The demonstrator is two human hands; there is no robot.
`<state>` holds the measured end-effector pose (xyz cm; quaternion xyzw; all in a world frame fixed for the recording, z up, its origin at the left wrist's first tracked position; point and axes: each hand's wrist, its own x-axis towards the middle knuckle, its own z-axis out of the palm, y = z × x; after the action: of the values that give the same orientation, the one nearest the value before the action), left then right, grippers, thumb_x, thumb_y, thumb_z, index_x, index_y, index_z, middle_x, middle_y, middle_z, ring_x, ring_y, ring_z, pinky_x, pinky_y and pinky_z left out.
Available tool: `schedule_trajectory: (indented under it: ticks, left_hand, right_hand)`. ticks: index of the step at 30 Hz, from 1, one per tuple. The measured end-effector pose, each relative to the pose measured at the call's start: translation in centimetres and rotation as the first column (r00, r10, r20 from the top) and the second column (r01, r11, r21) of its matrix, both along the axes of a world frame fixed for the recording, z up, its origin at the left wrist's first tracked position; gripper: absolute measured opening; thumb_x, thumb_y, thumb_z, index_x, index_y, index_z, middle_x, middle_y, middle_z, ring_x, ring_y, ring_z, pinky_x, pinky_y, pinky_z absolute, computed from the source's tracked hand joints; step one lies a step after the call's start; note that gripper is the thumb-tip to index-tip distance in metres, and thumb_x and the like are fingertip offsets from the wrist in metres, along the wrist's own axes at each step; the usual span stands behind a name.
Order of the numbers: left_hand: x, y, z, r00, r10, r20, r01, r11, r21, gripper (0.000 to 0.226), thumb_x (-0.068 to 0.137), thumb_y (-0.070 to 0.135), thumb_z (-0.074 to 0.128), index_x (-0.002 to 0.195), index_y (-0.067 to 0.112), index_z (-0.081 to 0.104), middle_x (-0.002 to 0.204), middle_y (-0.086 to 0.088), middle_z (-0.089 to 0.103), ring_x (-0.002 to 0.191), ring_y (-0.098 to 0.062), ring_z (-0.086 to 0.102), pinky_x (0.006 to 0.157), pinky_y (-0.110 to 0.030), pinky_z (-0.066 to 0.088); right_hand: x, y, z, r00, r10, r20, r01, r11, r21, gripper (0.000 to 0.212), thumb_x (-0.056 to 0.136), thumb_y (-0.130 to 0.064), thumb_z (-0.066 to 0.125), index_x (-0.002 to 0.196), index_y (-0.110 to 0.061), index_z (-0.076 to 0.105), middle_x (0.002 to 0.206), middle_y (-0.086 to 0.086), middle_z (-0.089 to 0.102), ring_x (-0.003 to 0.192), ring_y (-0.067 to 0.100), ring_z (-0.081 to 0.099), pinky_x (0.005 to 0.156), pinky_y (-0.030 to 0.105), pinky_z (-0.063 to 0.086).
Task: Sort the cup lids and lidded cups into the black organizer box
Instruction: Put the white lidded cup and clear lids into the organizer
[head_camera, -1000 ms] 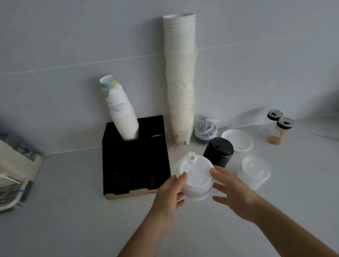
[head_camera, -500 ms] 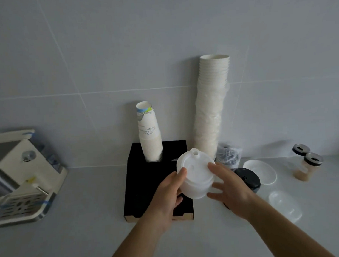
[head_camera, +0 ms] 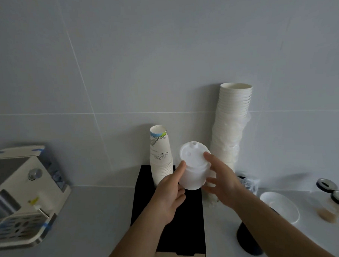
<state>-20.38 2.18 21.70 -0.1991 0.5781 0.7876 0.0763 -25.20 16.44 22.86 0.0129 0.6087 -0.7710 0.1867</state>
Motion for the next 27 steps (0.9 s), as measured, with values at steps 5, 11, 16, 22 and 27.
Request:
schedule_trajectory:
  ticks: [5,11,16,22,27]
  left_hand:
    - [-3.4,-0.7,0.1,0.997,0.043,0.057,-0.046,0.997,0.056,0.062,0.075,0.062,0.064,0.123,0.025,0.051,0.133,-0.011,0.055,0.122,-0.026,0.052,0.108,-0.038,0.041]
    - [-6.8,-1.4,-1.6,0.981,0.157,0.11,-0.175,0.968,0.179,0.085,0.076,0.065,0.06,0.14,0.013,0.042,0.139,-0.011,0.052,0.13,-0.025,0.047,0.113,-0.039,0.033]
    - [-8.7,-1.6,-4.4,0.973,0.171,0.153,-0.21,0.935,0.287,0.082,0.075,0.07,0.056,0.133,0.012,0.05,0.13,-0.01,0.056,0.131,-0.032,0.045,0.112,-0.041,0.033]
    - [-9.8,-1.2,-7.0,0.946,0.272,0.175,-0.316,0.893,0.321,0.077,0.08,0.067,0.052,0.127,0.007,0.055,0.131,-0.007,0.058,0.117,-0.018,0.052,0.105,-0.029,0.036]
    - [-10.7,-1.2,-8.2,0.951,0.221,0.217,-0.284,0.903,0.324,0.085,0.083,0.069,0.043,0.137,0.002,0.046,0.144,-0.012,0.048,0.137,-0.024,0.04,0.116,-0.036,0.027]
  right_hand:
    - [-3.1,-1.2,0.0,0.999,0.034,0.007,-0.034,0.996,0.086,0.028,0.095,-0.045,0.05,0.105,-0.024,0.065,0.087,-0.01,0.074,0.088,0.018,0.067,0.073,0.031,0.049]
    - [-6.7,-2.3,-1.1,0.998,0.053,0.037,-0.057,0.991,0.124,0.044,0.094,-0.043,0.053,0.127,-0.014,0.06,0.096,-0.006,0.067,0.078,0.006,0.059,0.068,0.024,0.04]
    - [-8.8,-2.2,-3.5,0.996,-0.02,0.089,0.008,0.99,0.138,0.032,0.095,-0.032,0.056,0.119,-0.012,0.061,0.102,0.001,0.067,0.087,0.012,0.061,0.069,0.026,0.045]
    - [-10.1,-2.1,-6.1,0.99,-0.074,0.123,0.047,0.977,0.21,0.035,0.09,-0.035,0.062,0.118,-0.014,0.062,0.116,0.012,0.065,0.098,0.022,0.059,0.084,0.036,0.049]
    - [-11.4,-2.6,-7.7,0.993,-0.085,0.088,0.057,0.958,0.282,0.02,0.085,-0.036,0.066,0.098,-0.02,0.067,0.099,0.012,0.064,0.088,0.025,0.056,0.083,0.039,0.048]
